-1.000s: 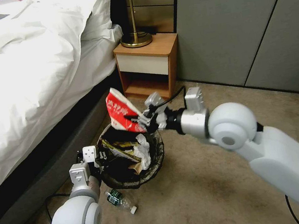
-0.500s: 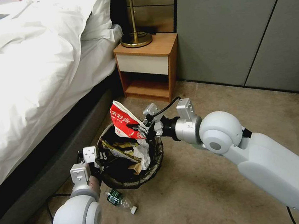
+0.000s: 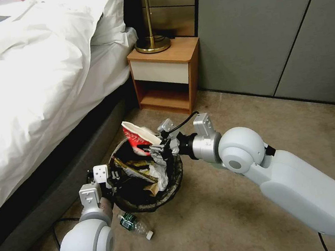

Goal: Pick up the trash bin, then pick up the garbage from the floor and place it into the trash bin.

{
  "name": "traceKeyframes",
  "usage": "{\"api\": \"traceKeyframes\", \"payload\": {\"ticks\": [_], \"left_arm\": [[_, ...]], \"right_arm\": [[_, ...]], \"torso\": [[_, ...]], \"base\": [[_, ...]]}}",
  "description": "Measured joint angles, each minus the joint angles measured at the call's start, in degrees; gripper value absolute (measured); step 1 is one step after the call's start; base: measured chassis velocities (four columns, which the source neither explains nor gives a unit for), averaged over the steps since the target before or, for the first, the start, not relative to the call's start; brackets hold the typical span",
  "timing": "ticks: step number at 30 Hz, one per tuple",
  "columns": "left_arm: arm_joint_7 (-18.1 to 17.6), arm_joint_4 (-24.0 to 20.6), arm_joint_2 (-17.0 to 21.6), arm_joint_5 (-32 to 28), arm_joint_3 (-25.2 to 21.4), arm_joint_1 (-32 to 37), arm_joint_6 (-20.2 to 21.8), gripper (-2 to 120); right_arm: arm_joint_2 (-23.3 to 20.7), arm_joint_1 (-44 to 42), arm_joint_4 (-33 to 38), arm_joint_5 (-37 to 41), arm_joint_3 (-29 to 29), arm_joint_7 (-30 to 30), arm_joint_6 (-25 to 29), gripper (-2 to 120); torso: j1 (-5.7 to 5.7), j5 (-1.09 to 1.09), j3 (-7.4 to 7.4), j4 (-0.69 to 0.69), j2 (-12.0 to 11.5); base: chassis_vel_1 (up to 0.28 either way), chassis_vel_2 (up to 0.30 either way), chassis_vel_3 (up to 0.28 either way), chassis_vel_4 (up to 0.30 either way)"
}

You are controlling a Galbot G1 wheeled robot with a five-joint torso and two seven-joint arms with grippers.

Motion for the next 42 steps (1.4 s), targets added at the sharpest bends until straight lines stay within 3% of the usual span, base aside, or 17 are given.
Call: {"api": "traceKeyframes", "payload": {"ticks": [10, 14, 22, 29, 32, 33, 37, 39, 41, 42], "left_arm": [[-0.12, 0.19, 0.05, -0.36, -0.17, -0.14, 0.0, 0], [-0.13, 0.25, 0.04, -0.39, -0.19, -0.19, 0.0, 0], [-0.15, 0.36, -0.12, -0.36, -0.06, -0.42, 0.0, 0], [-0.22, 0.33, -0.08, -0.49, -0.09, -0.31, 0.04, 0], [-0.59, 0.23, 0.0, -0.9, -0.16, -0.28, 0.04, 0], [-0.82, 0.0, 0.0, -1.09, -0.13, -0.27, 0.05, 0], [-0.98, -0.19, -0.04, -1.14, 0.04, -0.29, 0.05, 0], [-1.14, -0.41, -0.12, -1.12, 0.28, -0.29, -0.05, 0], [-1.12, -0.45, -0.13, -0.95, 0.31, -0.27, -0.18, 0], [-1.02, -0.63, -0.13, -0.48, 0.34, -0.16, -0.44, 0]], "right_arm": [[0.5, -0.48, -0.96, -0.91, -0.16, -0.01, 0.29, 91], [0.51, -0.72, -0.86, -0.93, 0.12, 0.01, 0.33, 99], [0.3, -1.13, -0.63, -1.56, 0.27, 0.03, 0.5, 100], [1.09, -1.79, 1.05, -2.97, 4.57, 0.02, 1.11, 100], [1.46, -3.12, 2.21, -8.25, 8.9, 1.51, 6.11, 100], [1.38, -4.79, 2.15, -12.33, 10.85, 5.06, 13.15, 100], [1.76, -8.31, 2.17, -16.29, 15.87, 7.59, 17.7, 100], [3.03, -15.54, 2.49, -25.78, 26.0, 9.96, 21.51, 100], [3.86, -17.17, 2.49, -28.06, 28.75, 9.93, 22.65, 100], [6.3, -20.95, 2.86, -32.03, 34.57, 9.82, 25.02, 100]], "torso": [[0.0, 0.0, 0.0, 0.0, 0.0], [0.0, 0.0, 0.0, 0.0, 0.0], [0.0, 0.0, 0.0, 0.0, 0.0], [0.0, 0.0, 0.0, 0.01, 0.0], [0.0, 0.0, 0.0, 0.01, 0.0], [0.0, 0.0, 0.0, 0.0, 0.0], [0.0, 0.01, 0.0, 0.01, 0.0], [0.0, 0.01, 0.0, 0.0, 0.0], [0.0, 0.02, 0.0, -0.01, 0.0], [0.0, 0.0, 0.0, -0.01, 0.0]], "base": [[0.0, 0.0, 0.0, 0.0], [0.0, 0.0, 0.0, 0.0], [0.0, 0.0, 0.0, 0.0], [0.0, 0.0, 0.0, 0.0], [0.0, 0.0, 0.0, 0.0], [0.0, 0.0, 0.0, 0.0], [0.0, 0.0, 0.0, 0.0], [0.0, 0.0, 0.0, 0.0], [0.0, 0.0, 0.0, 0.0], [0.0, 0.0, 0.0, 0.0]]}}
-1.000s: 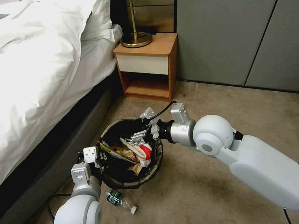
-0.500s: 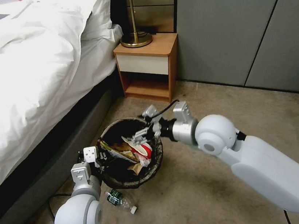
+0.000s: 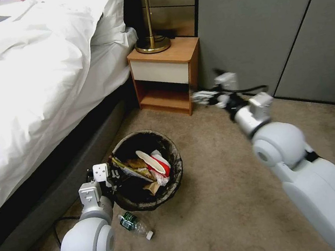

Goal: Pick up the trash bin, then pick up the garbage from the floor and place it into the trash bin.

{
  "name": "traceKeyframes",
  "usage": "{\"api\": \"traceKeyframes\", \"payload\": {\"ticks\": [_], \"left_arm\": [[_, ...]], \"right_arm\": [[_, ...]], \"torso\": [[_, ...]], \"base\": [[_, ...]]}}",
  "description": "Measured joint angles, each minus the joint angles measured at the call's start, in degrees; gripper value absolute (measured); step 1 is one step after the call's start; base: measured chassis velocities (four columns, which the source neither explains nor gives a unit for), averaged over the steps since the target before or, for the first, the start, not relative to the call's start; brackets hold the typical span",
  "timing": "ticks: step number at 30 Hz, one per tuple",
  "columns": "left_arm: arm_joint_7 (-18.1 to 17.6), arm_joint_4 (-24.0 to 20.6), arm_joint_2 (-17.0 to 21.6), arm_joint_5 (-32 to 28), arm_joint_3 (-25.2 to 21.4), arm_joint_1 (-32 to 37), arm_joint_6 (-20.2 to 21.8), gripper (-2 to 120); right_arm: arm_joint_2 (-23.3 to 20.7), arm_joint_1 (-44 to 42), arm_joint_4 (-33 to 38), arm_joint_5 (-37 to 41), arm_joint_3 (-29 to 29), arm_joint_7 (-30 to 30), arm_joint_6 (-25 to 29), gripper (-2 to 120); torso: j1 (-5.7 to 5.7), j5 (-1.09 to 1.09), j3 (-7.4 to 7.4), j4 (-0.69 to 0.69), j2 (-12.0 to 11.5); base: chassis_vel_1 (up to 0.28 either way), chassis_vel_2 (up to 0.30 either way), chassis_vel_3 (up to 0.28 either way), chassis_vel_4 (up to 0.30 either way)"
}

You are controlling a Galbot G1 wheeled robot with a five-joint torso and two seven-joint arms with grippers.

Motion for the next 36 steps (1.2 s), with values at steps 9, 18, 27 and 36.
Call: {"api": "traceKeyframes", "payload": {"ticks": [9, 18, 27, 36], "left_arm": [[0.05, -0.7, 0.27, 0.01, 0.05, 0.42, -0.89, 0], [0.98, -0.8, 1.22, -0.39, -0.17, 1.37, -2.68, 0], [0.92, -1.33, 1.77, -0.31, -0.26, 1.61, -2.56, 0], [0.25, -2.21, 1.98, -0.75, -0.45, 1.88, -2.18, 0]], "right_arm": [[10.23, -12.01, 1.1, -10.38, 13.89, -2.51, 9.27, 100], [14.54, -20.85, -1.76, -14.47, 20.1, -3.49, 17.67, 100], [15.04, -22.37, -3.04, -14.42, 19.73, -2.93, 19.16, 100], [17.85, -21.97, -3.46, -15.65, 17.93, -2.98, 19.94, 100]], "torso": [[0.0, 0.0, 0.0, -0.01, 0.0], [0.0, 0.0, -0.01, 0.01, 0.0], [0.0, -0.01, 0.0, 0.01, 0.0], [0.0, -0.02, 0.0, 0.01, 0.0]], "base": [[0.0, 0.0, 0.0, 0.0], [0.0, 0.0, 0.0, 0.0], [0.0, 0.0, 0.0, 0.0], [0.0, 0.0, 0.0, 0.0]]}}
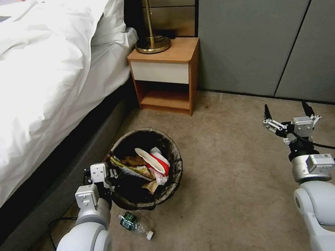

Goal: Pick up the trash bin, then pick up the garbage from the floor and place it into the trash bin.

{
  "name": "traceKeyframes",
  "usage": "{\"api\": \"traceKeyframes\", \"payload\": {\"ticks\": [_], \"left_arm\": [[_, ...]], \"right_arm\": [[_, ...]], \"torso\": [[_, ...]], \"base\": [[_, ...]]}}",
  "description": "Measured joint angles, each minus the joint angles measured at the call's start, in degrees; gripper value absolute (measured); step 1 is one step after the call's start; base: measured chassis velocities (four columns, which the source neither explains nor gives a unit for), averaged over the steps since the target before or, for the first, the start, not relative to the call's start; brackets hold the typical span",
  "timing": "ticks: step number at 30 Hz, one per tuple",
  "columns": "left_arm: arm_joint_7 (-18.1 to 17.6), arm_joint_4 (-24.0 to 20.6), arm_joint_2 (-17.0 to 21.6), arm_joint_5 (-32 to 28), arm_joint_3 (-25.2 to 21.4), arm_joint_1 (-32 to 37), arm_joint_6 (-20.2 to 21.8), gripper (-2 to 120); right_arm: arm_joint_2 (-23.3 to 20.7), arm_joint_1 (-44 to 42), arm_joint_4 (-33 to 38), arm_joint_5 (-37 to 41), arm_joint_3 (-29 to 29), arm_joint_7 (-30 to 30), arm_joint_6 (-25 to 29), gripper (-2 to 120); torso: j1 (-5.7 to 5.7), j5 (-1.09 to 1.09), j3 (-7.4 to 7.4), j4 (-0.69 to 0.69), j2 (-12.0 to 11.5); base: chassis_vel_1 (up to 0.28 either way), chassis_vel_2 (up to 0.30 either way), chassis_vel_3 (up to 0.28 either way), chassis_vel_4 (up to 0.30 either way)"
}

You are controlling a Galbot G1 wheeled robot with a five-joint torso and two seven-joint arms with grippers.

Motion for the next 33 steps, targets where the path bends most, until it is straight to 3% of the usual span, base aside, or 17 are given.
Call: {"api": "traceKeyframes", "payload": {"ticks": [33], "left_arm": [[-0.65, 0.24, -0.18, -0.26, -0.64, -0.23, 0.44, 0]], "right_arm": [[4.02, -5.24, -0.34, -0.6, 0.17, -0.01, 3.75, 100]], "torso": [[0.0, 0.01, 0.0, -0.01, 0.0]], "base": [[0.074, 0.08, 0.078, 0.079]]}}
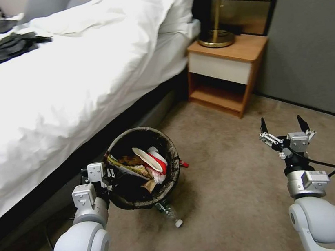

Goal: Pick up the trash bin, then pick up the garbage from the floor and place it into the trash bin.

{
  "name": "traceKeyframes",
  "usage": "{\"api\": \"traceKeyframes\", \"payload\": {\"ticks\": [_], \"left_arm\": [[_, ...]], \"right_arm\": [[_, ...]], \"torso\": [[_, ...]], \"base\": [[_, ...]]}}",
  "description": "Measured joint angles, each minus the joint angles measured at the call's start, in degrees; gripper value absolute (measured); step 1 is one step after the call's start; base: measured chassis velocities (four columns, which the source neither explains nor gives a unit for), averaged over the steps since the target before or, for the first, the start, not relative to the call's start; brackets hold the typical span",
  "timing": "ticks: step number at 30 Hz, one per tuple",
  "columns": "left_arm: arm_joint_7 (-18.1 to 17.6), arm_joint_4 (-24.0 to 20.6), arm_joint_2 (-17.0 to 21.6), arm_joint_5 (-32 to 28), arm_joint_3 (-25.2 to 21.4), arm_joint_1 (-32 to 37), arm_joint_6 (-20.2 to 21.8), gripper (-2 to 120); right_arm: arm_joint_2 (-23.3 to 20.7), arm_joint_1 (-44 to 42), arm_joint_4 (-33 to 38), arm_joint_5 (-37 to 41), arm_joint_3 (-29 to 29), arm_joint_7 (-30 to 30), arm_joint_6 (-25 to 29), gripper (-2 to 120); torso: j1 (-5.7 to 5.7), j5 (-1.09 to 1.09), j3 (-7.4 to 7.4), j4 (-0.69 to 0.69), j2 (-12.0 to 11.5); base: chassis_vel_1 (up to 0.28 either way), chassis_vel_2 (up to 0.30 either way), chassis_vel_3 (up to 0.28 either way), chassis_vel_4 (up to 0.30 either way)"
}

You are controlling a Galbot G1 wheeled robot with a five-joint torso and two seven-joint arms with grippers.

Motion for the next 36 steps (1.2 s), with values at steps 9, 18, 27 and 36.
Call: {"api": "traceKeyframes", "payload": {"ticks": [9, 18, 27, 36], "left_arm": [[0.84, 0.17, 0.04, 0.11, -0.29, 0.37, -0.11, 0], [0.85, 0.17, -0.14, 0.03, -0.3, 0.02, -0.12, 0], [0.89, 0.55, -0.37, -0.04, -0.03, 0.0, -1.13, 0], [1.16, 0.81, -0.06, 0.51, 0.14, 0.2, -1.68, 0]], "right_arm": [[-0.8, 0.13, 0.1, 0.01, 0.03, -0.1, -0.09, 100], [-1.55, 0.53, 0.31, 0.07, -0.7, -0.11, -0.66, 100], [-2.05, 0.35, 0.02, 0.06, -0.98, -0.01, -0.8, 100], [-3.42, -1.85, 0.61, -0.79, -2.3, 1.89, -2.01, 100]], "torso": [[0.0, 0.0, 0.0, 0.0, 0.0], [0.0, 0.0, 0.0, 0.01, 0.0], [0.0, 0.0, 0.0, 0.01, 0.0], [0.0, 0.0, 0.0, -0.01, 0.0]], "base": [[0.111, 0.111, 0.106, 0.109], [0.1, 0.096, 0.09, 0.099], [0.065, 0.076, 0.07, 0.07], [0.0, 0.0, 0.0, 0.0]]}}
